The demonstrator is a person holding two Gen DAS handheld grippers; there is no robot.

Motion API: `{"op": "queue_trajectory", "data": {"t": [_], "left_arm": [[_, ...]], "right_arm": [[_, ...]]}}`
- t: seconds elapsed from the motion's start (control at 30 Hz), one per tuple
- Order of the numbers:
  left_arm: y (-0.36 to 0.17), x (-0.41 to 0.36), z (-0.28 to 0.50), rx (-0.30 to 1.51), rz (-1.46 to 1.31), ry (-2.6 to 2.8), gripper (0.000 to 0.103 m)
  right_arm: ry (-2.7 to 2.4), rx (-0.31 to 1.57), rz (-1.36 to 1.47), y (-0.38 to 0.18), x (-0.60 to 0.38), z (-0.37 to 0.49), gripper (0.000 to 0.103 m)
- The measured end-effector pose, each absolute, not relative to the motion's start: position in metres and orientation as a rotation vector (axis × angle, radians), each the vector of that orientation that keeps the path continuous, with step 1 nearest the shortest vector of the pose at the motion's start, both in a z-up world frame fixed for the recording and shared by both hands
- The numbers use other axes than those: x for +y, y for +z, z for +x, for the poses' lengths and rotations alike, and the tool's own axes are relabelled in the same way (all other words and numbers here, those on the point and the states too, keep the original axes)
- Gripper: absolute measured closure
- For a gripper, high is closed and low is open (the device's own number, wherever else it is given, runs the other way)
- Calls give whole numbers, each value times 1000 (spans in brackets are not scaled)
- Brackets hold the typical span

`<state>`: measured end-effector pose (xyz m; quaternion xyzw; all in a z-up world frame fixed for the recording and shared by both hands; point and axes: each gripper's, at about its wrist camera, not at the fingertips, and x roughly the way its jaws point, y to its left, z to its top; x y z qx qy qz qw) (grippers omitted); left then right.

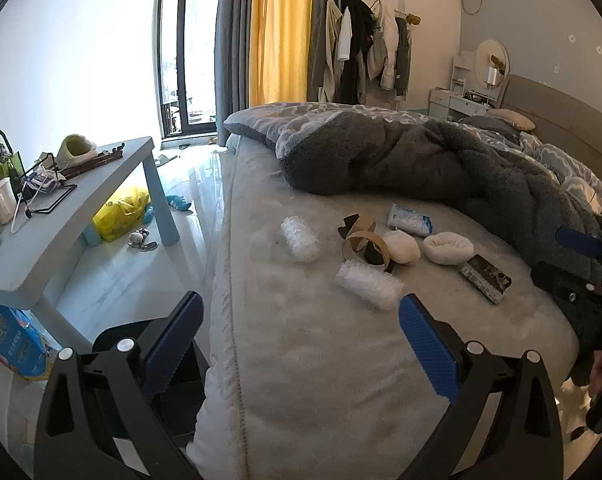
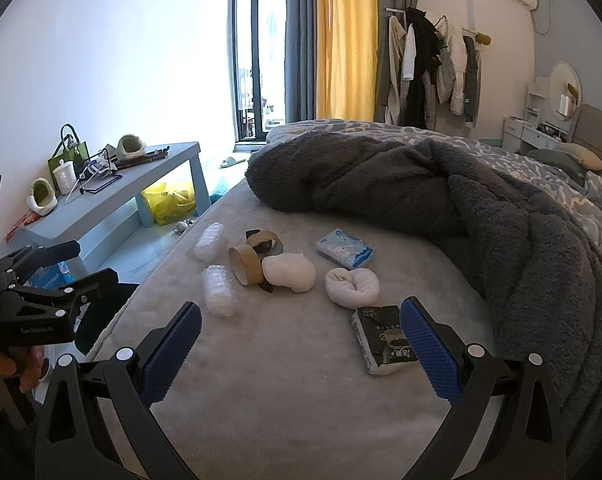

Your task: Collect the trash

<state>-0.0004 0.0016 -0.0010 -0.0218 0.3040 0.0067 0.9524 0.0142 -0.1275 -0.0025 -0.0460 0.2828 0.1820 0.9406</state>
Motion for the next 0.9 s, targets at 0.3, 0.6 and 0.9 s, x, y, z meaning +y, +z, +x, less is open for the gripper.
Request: {"op": "queue_trajectory", "data": {"t": [0.3,0.6,0.9], "left_arm": [[-1,-3,-2,599,-34,-6,4],[-1,-7,-2,603,-28,-5,4],[-2,-9,-2,605,-27,10,4]], "right_arm": [[371,577,-94,-3,-128,15,3],[369,577,-97,-4,-129,13,3],[368,578,-97,-5,-131,13,3]]}}
